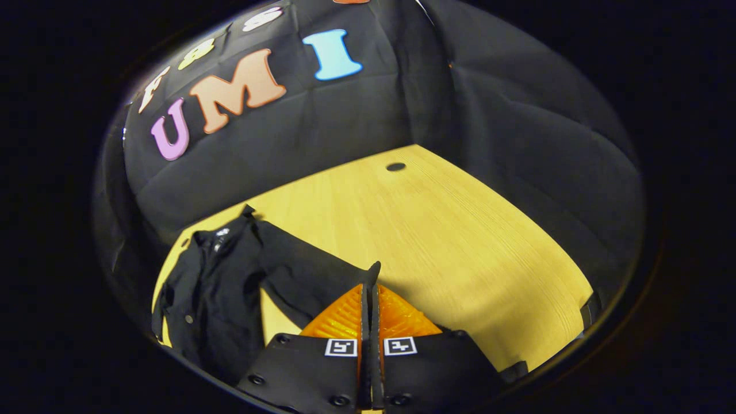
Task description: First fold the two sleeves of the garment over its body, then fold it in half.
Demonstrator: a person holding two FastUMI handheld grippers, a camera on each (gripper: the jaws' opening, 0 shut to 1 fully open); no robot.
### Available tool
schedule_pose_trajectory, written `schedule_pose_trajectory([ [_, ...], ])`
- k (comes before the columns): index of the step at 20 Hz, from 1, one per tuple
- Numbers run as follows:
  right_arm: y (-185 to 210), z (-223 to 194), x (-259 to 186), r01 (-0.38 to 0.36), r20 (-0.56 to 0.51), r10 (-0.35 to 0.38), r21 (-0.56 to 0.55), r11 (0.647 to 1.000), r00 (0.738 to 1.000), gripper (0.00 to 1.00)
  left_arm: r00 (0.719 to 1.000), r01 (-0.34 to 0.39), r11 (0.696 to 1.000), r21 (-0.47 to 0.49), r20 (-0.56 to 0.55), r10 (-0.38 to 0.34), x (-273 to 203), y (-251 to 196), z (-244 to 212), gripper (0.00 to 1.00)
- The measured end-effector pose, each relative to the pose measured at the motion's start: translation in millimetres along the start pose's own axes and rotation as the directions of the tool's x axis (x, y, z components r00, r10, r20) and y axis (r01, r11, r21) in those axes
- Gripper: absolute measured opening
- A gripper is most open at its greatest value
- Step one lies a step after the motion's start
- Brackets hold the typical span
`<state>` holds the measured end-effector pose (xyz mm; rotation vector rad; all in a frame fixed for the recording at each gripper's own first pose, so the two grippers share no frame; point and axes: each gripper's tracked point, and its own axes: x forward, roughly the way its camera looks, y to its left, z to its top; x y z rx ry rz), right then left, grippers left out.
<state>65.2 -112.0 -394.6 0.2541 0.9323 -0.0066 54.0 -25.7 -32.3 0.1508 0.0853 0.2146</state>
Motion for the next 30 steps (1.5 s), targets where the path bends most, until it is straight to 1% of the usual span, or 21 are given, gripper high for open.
schedule_pose_trajectory([
  [1,15.8,8.1,-4.9,-0.020,0.017,0.021,-0.022,1.000,1.000,0.02,1.000,-0.006,1.000,-0.004,0.011,0.006,0.4,8.9,3.6,0.93],
  [2,32.3,14.5,-10.0,-0.037,0.037,0.039,-0.041,0.998,0.999,0.03,1.000,-0.010,1.000,-0.009,0.015,0.010,0.3,17.2,3.5,0.89],
  [3,49.0,21.1,-13.5,-0.065,0.048,0.068,-0.053,0.996,0.997,0.03,1.000,-0.017,1.000,-0.010,0.014,0.017,-0.7,26.3,3.5,0.93],
  [4,65.9,25.4,-17.3,-0.083,0.060,0.087,-0.065,0.994,0.994,0.02,1.000,-0.025,1.000,-0.011,0.017,0.025,-2.7,35.5,2.2,0.89],
  [7,111.0,36.1,-26.7,-0.132,0.090,0.142,-0.112,0.985,0.986,0.02,0.998,-0.056,0.998,-0.020,0.014,0.056,-8.5,66.8,-0.5,0.89],
  [9,142.8,41.7,-35.3,-0.168,0.098,0.183,-0.146,0.975,0.978,0.03,0.997,-0.079,0.997,-0.025,0.007,0.079,-10.8,85.9,-5.7,0.89],
  [10,158.8,44.1,-38.1,-0.184,0.105,0.203,-0.167,0.969,0.974,0.02,0.996,-0.090,0.996,-0.027,0.003,0.090,-14.1,95.8,-7.8,0.93],
  [13,205.7,46.6,-46.9,-0.225,0.112,0.255,-0.230,0.947,0.960,0.02,0.993,-0.118,0.992,-0.036,-0.008,0.118,-19.0,120.1,-13.7,0.93],
  [14,222.1,44.8,-49.5,-0.244,0.108,0.277,-0.244,0.939,0.955,0.03,0.992,-0.126,0.991,-0.038,-0.013,0.126,-20.4,127.7,-17.6,0.93],
  [15,239.0,43.7,-51.7,-0.265,0.107,0.299,-0.252,0.931,0.948,0.03,0.991,-0.134,0.990,-0.041,-0.017,0.133,-22.8,135.5,-19.6,0.89],
  [16,255.0,40.0,-54.5,-0.284,0.096,0.318,-0.266,0.921,0.943,0.03,0.990,-0.142,0.989,-0.044,-0.021,0.141,-25.2,143.0,-22.1,0.93],
  [17,270.5,36.7,-56.6,-0.301,0.091,0.337,-0.280,0.912,0.937,0.02,0.989,-0.147,0.988,-0.046,-0.025,0.146,-28.1,150.3,-25.4,0.93],
  [18,286.1,33.3,-57.6,-0.318,0.085,0.356,-0.295,0.901,0.931,0.03,0.988,-0.154,0.987,-0.047,-0.029,0.153,-29.9,156.2,-27.5,0.90],
  [19,301.9,27.5,-57.5,-0.334,0.070,0.373,-0.313,0.889,0.925,0.03,0.987,-0.160,0.986,-0.051,-0.033,0.158,-32.1,162.8,-29.5,0.90],
  [20,317.3,23.9,-55.3,-0.346,0.058,0.385,-0.334,0.877,0.921,0.02,0.986,-0.165,0.985,-0.056,-0.038,0.163,-33.8,170.1,-32.5,0.93],
  [21,332.0,20.5,-52.7,-0.357,0.046,0.397,-0.356,0.864,0.916,0.02,0.985,-0.171,0.983,-0.060,-0.041,0.169,-36.1,176.6,-34.9,0.90],
  [26,405.9,-7.8,-20.9,-0.410,-0.039,0.436,-0.420,0.810,0.899,0.02,0.977,-0.211,0.976,-0.059,-0.056,0.208,-51.5,211.5,-46.3,0.90],
  [29,444.6,-24.7,-2.6,-0.424,-0.075,0.443,-0.464,0.778,0.893,0.03,0.968,-0.245,0.968,-0.049,-0.072,0.241,-62.1,234.2,-54.0,0.90],
  [30,455.0,-31.8,2.8,-0.427,-0.088,0.441,-0.475,0.769,0.893,0.00,0.964,-0.256,0.966,-0.046,-0.081,0.252,-65.8,241.8,-57.5,0.90],
])
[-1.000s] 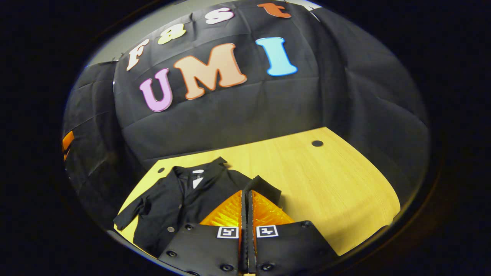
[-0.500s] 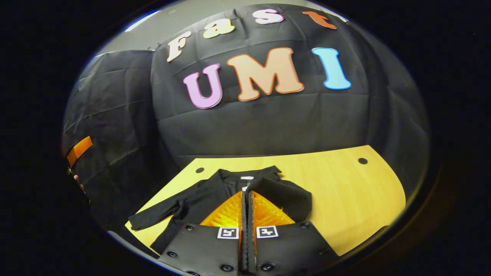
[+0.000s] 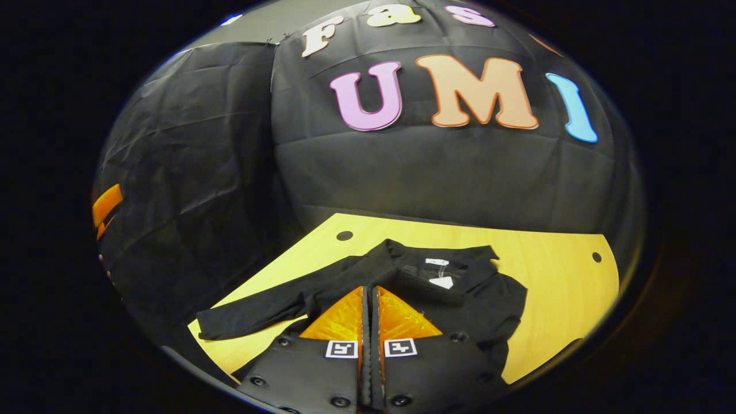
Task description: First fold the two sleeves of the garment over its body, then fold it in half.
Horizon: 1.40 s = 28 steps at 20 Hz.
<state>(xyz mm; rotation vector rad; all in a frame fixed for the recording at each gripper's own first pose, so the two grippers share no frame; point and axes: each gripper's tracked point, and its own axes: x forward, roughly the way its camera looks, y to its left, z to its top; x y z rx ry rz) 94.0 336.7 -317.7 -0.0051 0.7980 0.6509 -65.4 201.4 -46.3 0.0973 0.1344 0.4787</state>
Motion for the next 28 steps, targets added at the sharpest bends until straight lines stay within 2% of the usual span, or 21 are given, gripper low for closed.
schedule_pose_trajectory([
  [1,6.5,-2.8,12.7,-0.005,-0.011,0.005,-0.009,1.000,1.000,0.02,1.000,-0.010,1.000,0.001,-0.008,0.010,-1.6,7.5,-3.8,0.90],
  [7,47.9,-27.3,80.2,-0.022,-0.097,0.018,-0.042,0.999,0.995,0.02,0.996,-0.058,0.998,0.023,-0.063,0.059,-8.0,45.4,-25.7,0.90],
  [8,53.3,-32.2,92.0,-0.021,-0.110,0.015,-0.048,0.999,0.994,0.02,0.995,-0.063,0.998,0.025,-0.070,0.065,-8.7,51.9,-29.3,0.93],
  [9,56.3,-36.1,101.7,-0.014,-0.122,0.007,-0.055,0.998,0.993,0.02,0.995,-0.068,0.997,0.028,-0.076,0.070,-9.4,57.5,-31.4,0.90],
  [11,60.6,-41.8,115.8,0.003,-0.138,-0.013,-0.069,0.998,0.990,0.02,0.994,-0.077,0.997,0.031,-0.080,0.079,-9.3,66.5,-32.5,0.90],
  [12,61.7,-44.1,120.9,0.013,-0.141,-0.023,-0.075,0.997,0.990,0.02,0.993,-0.080,0.996,0.033,-0.079,0.083,-7.6,69.0,-32.4,0.94],
  [13,61.8,-42.7,124.9,0.019,-0.137,-0.029,-0.077,0.997,0.990,0.02,0.993,-0.081,0.996,0.037,-0.079,0.084,-7.5,71.1,-32.7,0.90],
  [14,63.3,-41.8,126.4,0.022,-0.131,-0.032,-0.072,0.997,0.991,0.03,0.993,-0.080,0.996,0.040,-0.079,0.083,-6.2,72.2,-32.7,0.93],
  [15,64.8,-39.3,126.6,0.022,-0.125,-0.030,-0.070,0.997,0.992,0.02,0.994,-0.077,0.996,0.043,-0.080,0.081,-4.7,72.7,-32.8,0.93],
  [16,71.1,-38.5,124.3,-0.008,-0.130,0.001,-0.060,0.998,0.991,0.03,0.994,-0.074,0.996,0.046,-0.080,0.078,-3.4,73.7,-34.3,0.90],
  [17,79.7,-32.7,122.6,-0.055,-0.119,0.049,-0.046,0.997,0.992,0.08,0.994,-0.074,0.996,0.048,-0.079,0.078,-1.4,74.9,-33.6,0.90],
  [18,88.7,-30.5,117.5,-0.077,-0.093,0.072,-0.055,0.996,0.993,0.37,0.994,-0.073,0.996,0.048,-0.076,0.077,-0.5,76.3,-33.7,0.94],
  [19,88.1,-15.4,113.7,-0.066,-0.042,0.062,-0.088,0.994,0.997,0.65,0.994,-0.073,0.996,0.048,-0.076,0.076,2.6,76.4,-33.8,0.94],
  [20,84.1,-6.3,102.1,-0.051,0.009,0.053,-0.119,0.992,0.999,0.94,0.994,-0.073,0.996,0.047,-0.075,0.076,2.9,76.8,-35.2,0.90],
  [21,83.8,6.6,90.0,-0.048,0.049,0.055,-0.137,0.989,0.997,0.99,0.994,-0.073,0.996,0.043,-0.076,0.076,4.5,77.5,-36.3,0.94],
  [22,86.5,15.1,76.9,-0.042,0.084,0.054,-0.148,0.988,0.995,0.99,0.994,-0.072,0.997,0.036,-0.080,0.075,5.8,79.6,-38.3,0.90],
  [24,78.0,28.0,54.1,-0.016,0.132,0.036,-0.150,0.989,0.991,1.00,0.992,-0.071,0.997,0.015,-0.099,0.072,7.7,80.4,-48.0,0.90],
  [25,75.1,34.3,44.0,-0.008,0.155,0.029,-0.140,0.990,0.987,0.96,0.992,-0.070,0.998,0.003,-0.109,0.070,8.7,80.9,-53.8,0.90],
  [28,51.5,53.9,0.0,0.044,0.232,-0.019,-0.103,0.994,0.972,0.99,0.986,-0.071,0.997,-0.009,-0.152,0.069,9.8,85.8,-78.8,0.94],
])
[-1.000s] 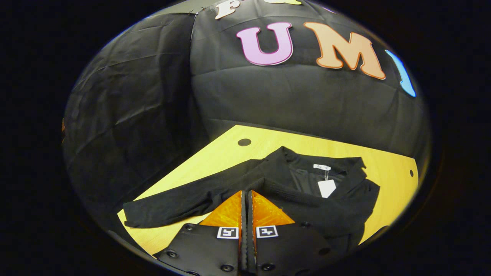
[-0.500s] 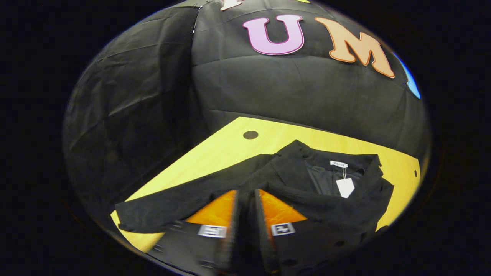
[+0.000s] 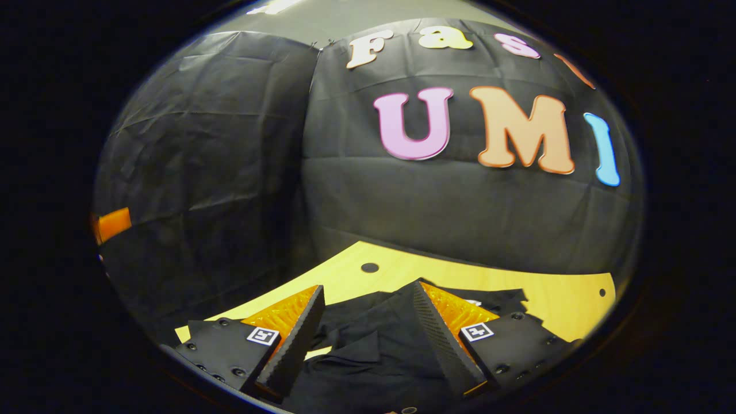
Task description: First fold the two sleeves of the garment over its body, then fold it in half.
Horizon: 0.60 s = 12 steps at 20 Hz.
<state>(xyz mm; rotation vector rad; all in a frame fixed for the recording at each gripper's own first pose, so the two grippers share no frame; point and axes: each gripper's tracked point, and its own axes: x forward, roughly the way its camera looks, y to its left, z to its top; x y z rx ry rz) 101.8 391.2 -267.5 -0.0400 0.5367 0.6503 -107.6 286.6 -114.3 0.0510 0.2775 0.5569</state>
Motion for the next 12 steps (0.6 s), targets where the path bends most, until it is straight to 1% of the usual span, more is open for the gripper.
schedule_pose_trajectory([
  [1,-10.1,9.1,-11.5,0.023,0.026,-0.023,0.011,1.000,0.999,0.96,1.000,-0.002,1.000,0.002,-0.017,0.002,1.1,2.9,-9.9,0.94],
  [4,-42.1,25.9,-43.0,0.095,0.078,-0.099,0.051,0.994,0.992,0.96,0.997,-0.003,1.000,0.009,-0.074,0.004,4.1,10.4,-44.1,0.94],
  [5,-51.7,30.7,-51.0,0.120,0.092,-0.126,0.060,0.991,0.988,0.98,0.995,-0.002,1.000,0.011,-0.097,0.003,5.4,12.3,-55.1,0.94],
  [6,-63.8,33.5,-61.2,0.149,0.102,-0.156,0.068,0.986,0.983,1.00,0.993,0.000,1.000,0.012,-0.122,0.001,8.7,12.6,-68.9,0.90],
  [7,-74.0,36.5,-69.4,0.173,0.109,-0.181,0.074,0.982,0.977,0.96,0.989,0.001,1.000,0.012,-0.148,0.001,11.0,13.4,-81.6,0.90],
  [8,-81.1,37.1,-76.9,0.197,0.116,-0.205,0.079,0.977,0.972,0.96,0.986,0.002,1.000,0.012,-0.166,0.000,12.3,14.9,-93.0,0.94],
  [9,-88.4,38.5,-83.7,0.220,0.120,-0.229,0.082,0.972,0.966,0.97,0.983,0.003,1.000,0.015,-0.185,-0.001,15.2,15.5,-103.2,0.90],
  [11,-99.3,34.6,-97.8,0.257,0.114,-0.266,0.088,0.962,0.957,0.98,0.971,0.008,1.000,0.030,-0.239,-0.001,16.5,18.8,-131.4,0.90],
  [12,-104.3,29.9,-104.0,0.274,0.108,-0.282,0.087,0.958,0.953,0.98,0.965,0.013,1.000,0.028,-0.264,-0.005,16.8,18.7,-145.3,0.94],
])
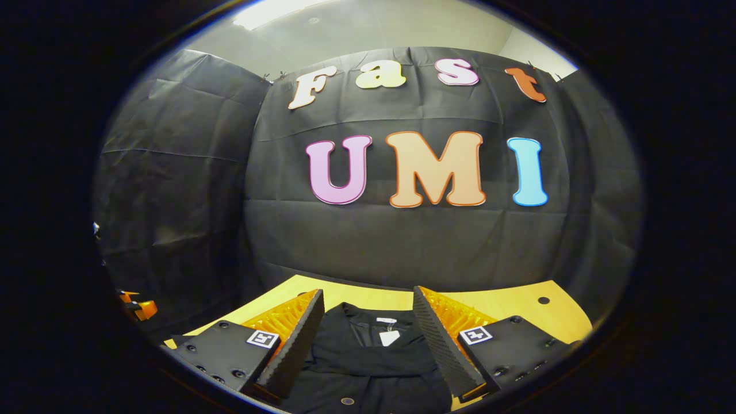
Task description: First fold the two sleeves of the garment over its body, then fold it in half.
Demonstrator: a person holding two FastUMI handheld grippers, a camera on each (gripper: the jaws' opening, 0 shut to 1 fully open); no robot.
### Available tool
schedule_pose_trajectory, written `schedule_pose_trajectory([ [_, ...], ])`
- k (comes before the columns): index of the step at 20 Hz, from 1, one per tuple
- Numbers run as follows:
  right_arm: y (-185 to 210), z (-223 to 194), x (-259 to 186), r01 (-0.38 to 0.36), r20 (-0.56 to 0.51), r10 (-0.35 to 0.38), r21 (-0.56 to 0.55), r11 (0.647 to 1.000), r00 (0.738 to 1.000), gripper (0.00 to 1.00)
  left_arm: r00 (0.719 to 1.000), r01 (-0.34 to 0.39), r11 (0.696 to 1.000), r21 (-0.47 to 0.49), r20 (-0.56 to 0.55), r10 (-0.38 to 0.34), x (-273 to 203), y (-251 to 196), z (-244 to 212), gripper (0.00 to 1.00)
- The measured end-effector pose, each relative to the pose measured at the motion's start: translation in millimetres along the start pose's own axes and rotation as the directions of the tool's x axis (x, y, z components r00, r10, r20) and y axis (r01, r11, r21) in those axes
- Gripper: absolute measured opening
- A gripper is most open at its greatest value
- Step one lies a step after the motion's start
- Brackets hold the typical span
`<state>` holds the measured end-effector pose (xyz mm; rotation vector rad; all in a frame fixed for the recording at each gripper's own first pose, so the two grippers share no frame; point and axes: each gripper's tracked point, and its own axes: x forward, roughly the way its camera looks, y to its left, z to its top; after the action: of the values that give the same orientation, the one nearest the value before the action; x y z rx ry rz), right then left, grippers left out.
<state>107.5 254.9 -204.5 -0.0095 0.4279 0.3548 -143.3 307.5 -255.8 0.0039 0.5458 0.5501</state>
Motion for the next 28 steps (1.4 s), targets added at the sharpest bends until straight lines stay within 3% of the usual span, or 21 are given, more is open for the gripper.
schedule_pose_trajectory([
  [9,-14.4,-11.5,-20.9,0.058,-0.036,-0.058,-0.001,0.998,0.998,0.98,0.978,0.020,0.999,-0.029,-0.207,-0.026,21.4,-10.9,-89.0,0.91],
  [18,-4.8,-11.4,-28.6,0.042,-0.040,-0.044,-0.043,0.998,0.998,0.96,0.940,0.023,1.000,-0.014,-0.341,-0.027,17.3,-6.7,-141.3,0.92],
  [20,-5.2,-12.3,-31.5,0.043,-0.042,-0.045,-0.046,0.998,0.998,0.98,0.946,0.041,0.998,0.039,-0.322,-0.027,20.2,-8.9,-142.9,0.93],
  [23,-9.7,-12.8,-34.6,0.051,-0.039,-0.053,-0.043,0.998,0.998,0.96,0.958,0.051,0.998,0.032,-0.282,-0.040,18.6,-9.0,-136.6,0.92],
  [25,-13.2,-14.5,-35.9,0.059,-0.043,-0.060,-0.041,0.997,0.997,0.96,0.962,0.054,0.998,0.020,-0.271,-0.046,14.6,-6.1,-137.2,0.75],
  [26,-16.0,-15.3,-36.8,0.063,-0.047,-0.065,-0.041,0.997,0.997,0.96,0.963,0.062,0.998,0.014,-0.264,-0.056,13.3,-5.5,-135.3,0.55],
  [28,-21.6,-16.7,-38.4,0.073,-0.052,-0.075,-0.036,0.997,0.996,0.97,0.961,0.081,0.997,-0.016,-0.265,-0.083,15.6,-13.8,-133.9,0.25],
])
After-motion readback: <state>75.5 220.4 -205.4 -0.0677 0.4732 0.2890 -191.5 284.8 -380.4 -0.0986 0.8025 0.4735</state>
